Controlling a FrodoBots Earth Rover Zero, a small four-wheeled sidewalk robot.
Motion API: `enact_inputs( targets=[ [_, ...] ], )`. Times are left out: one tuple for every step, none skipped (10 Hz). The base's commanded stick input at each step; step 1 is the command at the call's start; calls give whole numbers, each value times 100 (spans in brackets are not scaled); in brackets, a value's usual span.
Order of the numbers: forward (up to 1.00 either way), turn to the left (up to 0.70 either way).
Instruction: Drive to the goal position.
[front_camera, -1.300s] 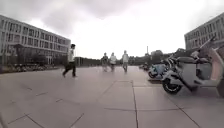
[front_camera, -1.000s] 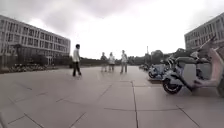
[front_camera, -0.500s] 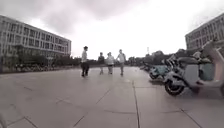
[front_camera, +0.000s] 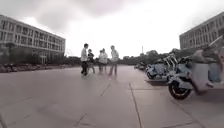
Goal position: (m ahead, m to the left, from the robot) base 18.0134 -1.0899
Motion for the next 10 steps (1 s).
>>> enact_inputs(
  targets=[
    [70, -3],
    [70, 0],
    [70, -19],
    [70, -20],
    [70, -3],
    [70, -20],
    [70, -24],
    [70, -5],
    [70, -19],
    [70, -22]
  ],
)
